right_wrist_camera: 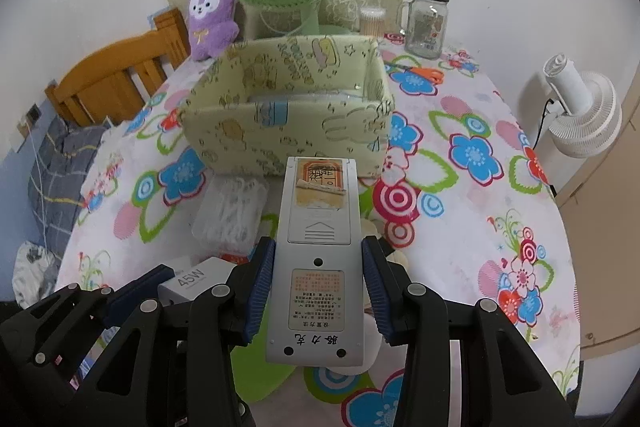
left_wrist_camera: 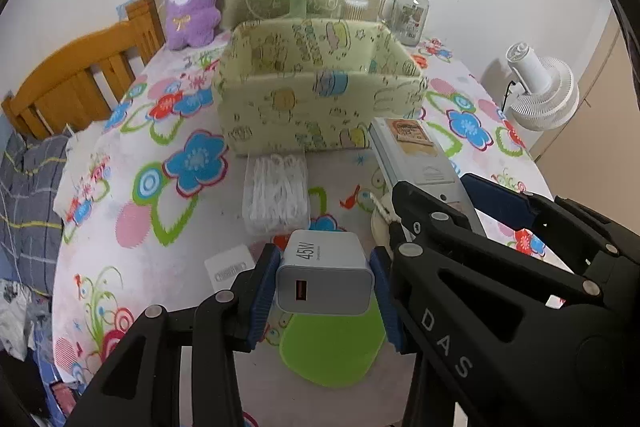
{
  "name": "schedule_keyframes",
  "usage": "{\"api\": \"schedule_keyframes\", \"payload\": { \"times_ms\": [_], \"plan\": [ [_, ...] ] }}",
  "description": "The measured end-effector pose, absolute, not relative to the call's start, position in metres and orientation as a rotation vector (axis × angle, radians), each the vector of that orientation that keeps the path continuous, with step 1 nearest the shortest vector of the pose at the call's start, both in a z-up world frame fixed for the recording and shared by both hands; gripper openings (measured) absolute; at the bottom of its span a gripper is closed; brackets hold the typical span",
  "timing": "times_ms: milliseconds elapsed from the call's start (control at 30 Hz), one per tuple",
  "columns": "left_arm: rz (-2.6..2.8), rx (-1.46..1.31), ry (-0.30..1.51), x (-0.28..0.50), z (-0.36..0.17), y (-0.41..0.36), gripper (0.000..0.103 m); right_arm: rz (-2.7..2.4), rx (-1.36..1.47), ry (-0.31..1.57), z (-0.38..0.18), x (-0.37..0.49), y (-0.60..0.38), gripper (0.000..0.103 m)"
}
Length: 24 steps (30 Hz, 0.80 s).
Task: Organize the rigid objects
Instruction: 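Lift and carry both held items over the fabric box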
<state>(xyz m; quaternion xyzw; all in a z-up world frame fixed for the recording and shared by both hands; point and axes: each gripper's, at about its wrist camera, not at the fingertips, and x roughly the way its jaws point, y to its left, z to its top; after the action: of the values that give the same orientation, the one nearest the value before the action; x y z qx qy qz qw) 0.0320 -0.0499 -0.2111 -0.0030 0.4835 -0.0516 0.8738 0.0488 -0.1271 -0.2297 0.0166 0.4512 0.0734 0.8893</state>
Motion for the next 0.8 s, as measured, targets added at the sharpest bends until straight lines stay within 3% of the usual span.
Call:
{"api": "schedule_keyframes", "payload": {
  "times_ms": [800],
  "plan": [
    [-0.097, 0.04, 0.9, 0.069, -0.14, -0.054, 0.048, 0.098, 0.046, 0.868, -0.157, 0.084, -0.136, 0.047]
  ]
}}
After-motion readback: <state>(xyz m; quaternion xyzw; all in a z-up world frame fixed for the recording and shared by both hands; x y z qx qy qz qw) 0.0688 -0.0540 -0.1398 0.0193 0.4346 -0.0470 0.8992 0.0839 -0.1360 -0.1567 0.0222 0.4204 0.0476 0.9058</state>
